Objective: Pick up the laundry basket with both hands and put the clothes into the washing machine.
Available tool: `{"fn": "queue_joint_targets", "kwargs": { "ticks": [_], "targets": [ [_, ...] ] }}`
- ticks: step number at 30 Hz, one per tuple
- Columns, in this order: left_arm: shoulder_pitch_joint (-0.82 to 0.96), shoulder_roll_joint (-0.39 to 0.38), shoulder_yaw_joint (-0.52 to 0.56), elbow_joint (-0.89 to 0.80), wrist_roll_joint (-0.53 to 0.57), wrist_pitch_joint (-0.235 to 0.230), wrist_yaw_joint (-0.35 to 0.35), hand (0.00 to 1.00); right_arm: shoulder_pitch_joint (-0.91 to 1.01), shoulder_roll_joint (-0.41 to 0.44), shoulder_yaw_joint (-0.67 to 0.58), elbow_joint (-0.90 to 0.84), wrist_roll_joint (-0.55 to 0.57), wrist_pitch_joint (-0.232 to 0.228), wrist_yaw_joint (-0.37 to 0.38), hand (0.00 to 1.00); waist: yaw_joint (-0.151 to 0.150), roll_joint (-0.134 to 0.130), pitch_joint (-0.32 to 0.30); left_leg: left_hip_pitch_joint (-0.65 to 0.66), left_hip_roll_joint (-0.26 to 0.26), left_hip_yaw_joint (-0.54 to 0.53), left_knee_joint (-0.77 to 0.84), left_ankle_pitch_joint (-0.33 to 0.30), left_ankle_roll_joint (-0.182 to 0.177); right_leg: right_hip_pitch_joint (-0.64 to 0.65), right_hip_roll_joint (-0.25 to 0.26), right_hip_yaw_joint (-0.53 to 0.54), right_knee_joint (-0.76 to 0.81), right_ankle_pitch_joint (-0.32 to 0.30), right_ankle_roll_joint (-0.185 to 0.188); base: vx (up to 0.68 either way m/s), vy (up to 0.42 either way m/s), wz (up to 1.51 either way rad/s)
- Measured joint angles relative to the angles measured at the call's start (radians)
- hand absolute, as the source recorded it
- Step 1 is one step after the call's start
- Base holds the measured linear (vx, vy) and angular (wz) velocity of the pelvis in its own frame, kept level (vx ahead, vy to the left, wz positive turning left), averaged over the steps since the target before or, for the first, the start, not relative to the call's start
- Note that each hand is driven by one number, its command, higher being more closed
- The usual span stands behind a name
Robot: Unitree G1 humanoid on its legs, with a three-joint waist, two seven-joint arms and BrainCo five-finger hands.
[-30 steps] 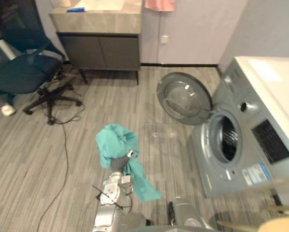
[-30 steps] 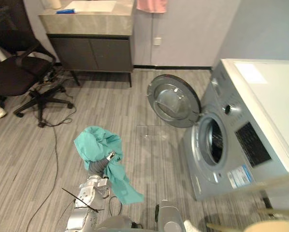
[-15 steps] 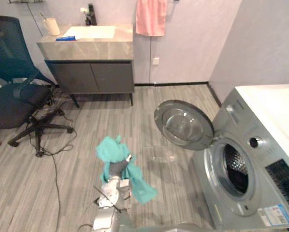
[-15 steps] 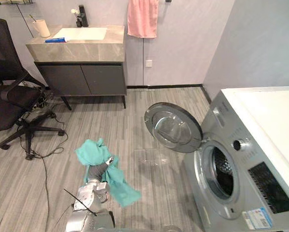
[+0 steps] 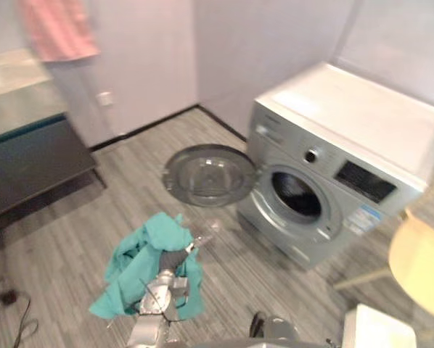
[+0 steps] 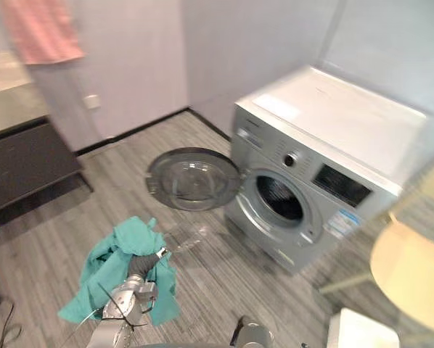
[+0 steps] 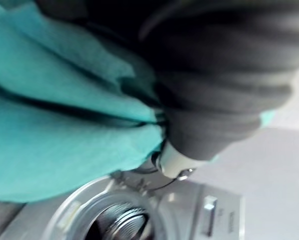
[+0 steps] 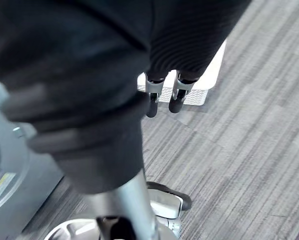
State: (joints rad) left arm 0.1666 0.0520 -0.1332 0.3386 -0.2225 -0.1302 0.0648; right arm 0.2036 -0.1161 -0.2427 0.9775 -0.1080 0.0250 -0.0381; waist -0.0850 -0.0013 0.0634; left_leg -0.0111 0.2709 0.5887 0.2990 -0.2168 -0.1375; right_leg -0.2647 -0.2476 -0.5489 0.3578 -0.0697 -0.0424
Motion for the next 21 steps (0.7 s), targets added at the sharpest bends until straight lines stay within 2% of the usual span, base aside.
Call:
{"fn": "queue_joint_targets", "kwargs": {
  "ticks": [1, 2, 3, 4, 6, 7, 8, 9, 10, 11, 13, 14, 15, 18, 19, 20, 21],
  "targets": [
    [-0.007, 0.000, -0.004, 0.024, 0.000, 0.002, 0.001, 1.00, -0.018, -0.010, 0.009, 0.022, -0.013, 0.000, -0.003, 0.00, 0.000, 0.007, 0.004, 0.016, 0.010, 0.030, -0.008, 0.000, -0.007, 0.002, -0.001, -0.038, 0.010, -0.002, 0.000, 0.29, -0.070, -1.16],
    [-0.043, -0.007, -0.018, 0.097, 0.001, 0.010, -0.014, 1.00, -0.021, -0.021, 0.008, 0.024, -0.021, -0.003, -0.002, 0.00, -0.001, 0.019, 0.010, 0.049, 0.012, 0.051, -0.018, 0.031, -0.009, -0.020, 0.009, -0.027, 0.062, -0.027, -0.011, 0.30, -0.105, -0.98],
    [-0.045, -0.014, -0.024, 0.109, 0.002, 0.014, -0.019, 1.00, -0.019, -0.028, 0.009, 0.024, -0.022, -0.004, 0.004, 0.00, -0.008, 0.017, 0.009, 0.059, 0.018, 0.047, -0.010, 0.032, -0.009, -0.019, 0.011, -0.025, 0.078, -0.043, -0.010, 0.33, -0.164, -0.68],
    [-0.049, -0.026, -0.029, 0.131, 0.004, 0.017, -0.019, 1.00, -0.015, -0.033, 0.006, 0.024, -0.022, -0.006, 0.012, 0.00, -0.017, 0.028, 0.012, 0.062, 0.037, 0.045, 0.030, 0.032, -0.009, -0.011, 0.024, -0.026, 0.090, -0.060, -0.010, 0.27, -0.195, -0.46],
    [-0.064, -0.054, -0.028, 0.179, 0.011, 0.020, -0.021, 1.00, -0.005, -0.040, 0.003, 0.025, -0.021, -0.007, 0.018, 0.00, -0.011, 0.050, 0.026, 0.051, 0.117, 0.029, 0.211, 0.044, 0.011, 0.036, 0.062, -0.019, 0.085, -0.085, -0.019, 0.27, -0.194, -0.62],
    [-0.062, -0.061, -0.030, 0.200, 0.011, 0.025, -0.021, 1.00, 0.001, -0.040, 0.004, 0.025, -0.021, -0.006, 0.016, 0.00, -0.009, 0.061, 0.033, 0.030, 0.173, -0.012, 0.363, 0.094, 0.089, 0.085, 0.096, 0.000, 0.060, -0.102, -0.025, 0.19, -0.154, -0.70],
    [-0.062, -0.062, -0.031, 0.215, 0.011, 0.027, -0.021, 1.00, 0.003, -0.040, 0.005, 0.025, -0.021, -0.006, 0.014, 0.00, -0.010, 0.067, 0.035, 0.015, 0.199, -0.034, 0.434, 0.137, 0.145, 0.109, 0.113, 0.015, 0.043, -0.105, -0.026, 0.28, -0.154, -1.10],
    [-0.061, -0.068, -0.030, 0.242, 0.010, 0.029, -0.020, 1.00, 0.012, -0.041, 0.011, 0.023, -0.021, -0.006, 0.011, 0.00, -0.004, 0.066, 0.040, -0.039, 0.242, -0.096, 0.594, 0.242, 0.194, 0.158, 0.146, 0.076, -0.008, -0.117, -0.045, 0.18, -0.077, -0.99],
    [-0.066, -0.073, -0.032, 0.254, 0.009, 0.029, -0.018, 1.00, 0.009, -0.041, 0.011, 0.023, -0.021, -0.005, 0.009, 0.00, 0.002, 0.072, 0.039, -0.067, 0.245, -0.121, 0.655, 0.215, 0.178, 0.165, 0.156, 0.101, -0.018, -0.118, -0.046, 0.26, -0.052, -1.36],
    [-0.081, -0.087, -0.035, 0.282, 0.008, 0.031, -0.018, 1.00, 0.011, -0.040, 0.013, 0.027, -0.021, -0.003, -0.003, 0.00, 0.011, 0.073, 0.041, -0.140, 0.229, -0.165, 0.751, 0.122, 0.132, 0.183, 0.168, 0.158, -0.051, -0.121, -0.054, 0.17, -0.006, -1.00],
    [-0.090, -0.087, -0.036, 0.307, -0.002, 0.034, -0.013, 1.00, 0.007, -0.037, 0.030, 0.044, -0.021, 0.001, -0.009, 0.00, 0.018, 0.061, 0.047, -0.186, 0.199, -0.179, 0.742, 0.069, 0.110, 0.207, 0.176, 0.209, -0.081, -0.114, -0.048, 0.23, 0.025, -1.02],
    [-0.091, -0.082, -0.035, 0.326, -0.003, 0.034, -0.003, 1.00, -0.008, -0.036, 0.037, 0.062, -0.021, 0.002, -0.013, 0.00, 0.019, 0.053, 0.055, -0.204, 0.180, -0.184, 0.670, 0.057, 0.107, 0.226, 0.179, 0.247, -0.096, -0.101, -0.036, 0.21, 0.060, -0.93],
    [-0.093, -0.080, -0.035, 0.336, -0.003, 0.034, 0.003, 1.00, -0.011, -0.035, 0.043, 0.064, -0.021, 0.003, -0.017, 0.00, 0.019, 0.050, 0.059, -0.212, 0.169, -0.193, 0.624, 0.052, 0.102, 0.237, 0.180, 0.263, -0.105, -0.098, -0.031, 0.21, 0.106, -0.93],
    [-0.100, -0.080, -0.035, 0.369, -0.018, 0.034, 0.022, 1.00, -0.026, -0.036, 0.063, 0.070, -0.021, 0.001, -0.026, 0.00, 0.038, 0.042, 0.069, -0.215, 0.066, -0.355, 0.257, 0.056, 0.095, 0.255, 0.178, 0.358, -0.138, -0.078, 0.002, 0.18, 0.190, -0.95],
    [-0.108, -0.083, -0.035, 0.386, -0.030, 0.033, 0.029, 1.00, -0.027, -0.042, 0.072, 0.073, -0.021, 0.001, -0.026, 0.00, 0.045, 0.047, 0.071, -0.205, 0.017, -0.449, 0.100, 0.085, 0.068, 0.249, 0.178, 0.388, -0.154, -0.068, 0.028, 0.21, 0.432, -1.11],
    [-0.121, -0.088, -0.044, 0.417, -0.051, 0.026, 0.032, 1.00, -0.026, -0.064, 0.082, 0.068, -0.020, -0.007, -0.023, 0.00, 0.043, 0.082, 0.073, -0.197, -0.004, -0.527, -0.002, 0.190, 0.028, 0.247, 0.191, 0.422, -0.173, -0.061, 0.071, 0.17, 0.421, -0.86],
    [-0.132, -0.089, -0.059, 0.440, -0.056, 0.025, 0.033, 1.00, -0.027, -0.065, 0.090, 0.068, -0.019, -0.009, -0.021, 0.00, 0.039, 0.076, 0.077, -0.184, -0.009, -0.531, -0.017, 0.171, -0.002, 0.249, 0.189, 0.432, -0.184, -0.056, 0.096, 0.13, 0.353, -0.49]
  ]
}}
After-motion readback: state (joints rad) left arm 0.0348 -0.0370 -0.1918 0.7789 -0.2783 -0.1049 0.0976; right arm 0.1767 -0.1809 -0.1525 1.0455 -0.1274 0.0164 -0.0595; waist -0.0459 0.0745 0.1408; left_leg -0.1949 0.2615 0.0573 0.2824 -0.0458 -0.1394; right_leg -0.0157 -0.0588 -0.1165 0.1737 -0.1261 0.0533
